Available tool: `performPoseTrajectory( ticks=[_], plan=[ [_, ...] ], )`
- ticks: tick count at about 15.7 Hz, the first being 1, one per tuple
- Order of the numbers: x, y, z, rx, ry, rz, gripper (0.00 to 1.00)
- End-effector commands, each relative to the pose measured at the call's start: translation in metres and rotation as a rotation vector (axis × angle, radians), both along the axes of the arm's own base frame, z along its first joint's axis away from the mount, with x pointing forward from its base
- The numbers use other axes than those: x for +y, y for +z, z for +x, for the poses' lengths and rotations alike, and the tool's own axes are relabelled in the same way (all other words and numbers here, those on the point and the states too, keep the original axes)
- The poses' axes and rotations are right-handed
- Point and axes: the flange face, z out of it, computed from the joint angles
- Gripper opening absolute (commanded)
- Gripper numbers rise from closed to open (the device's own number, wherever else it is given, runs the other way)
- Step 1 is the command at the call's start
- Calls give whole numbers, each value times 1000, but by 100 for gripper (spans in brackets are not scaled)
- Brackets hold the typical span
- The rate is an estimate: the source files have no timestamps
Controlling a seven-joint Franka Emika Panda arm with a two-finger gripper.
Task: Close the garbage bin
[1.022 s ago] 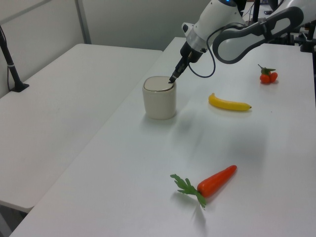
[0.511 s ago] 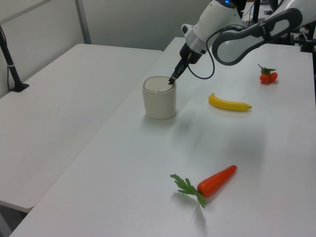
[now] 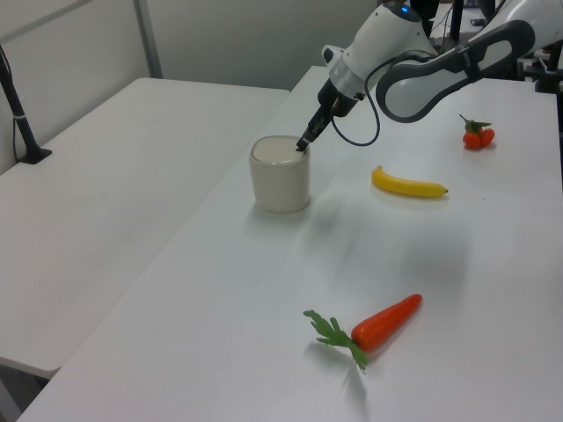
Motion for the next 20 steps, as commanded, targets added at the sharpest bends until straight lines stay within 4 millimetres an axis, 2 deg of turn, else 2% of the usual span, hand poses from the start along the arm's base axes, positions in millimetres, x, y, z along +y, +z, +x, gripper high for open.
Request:
performPoseTrajectory(
  ticks=[1,5,8,9,10,12,16,17,18,20],
  plan=[
    [3,-13,-2,11,7,-9,0],
    [-4,29,-8,-25,-12,14,0],
    [-9,55,-19,38,-20,12,0],
    [-15,67,-24,64,-28,10,3],
    [-17,77,-30,95,-29,8,11],
    [-22,97,-45,163,-35,9,38],
    [-32,125,-74,295,-51,29,80],
    [-34,132,-84,339,-53,26,95],
    [-37,144,-96,375,-53,24,100],
    [-45,165,-119,436,-59,22,100]
  ],
)
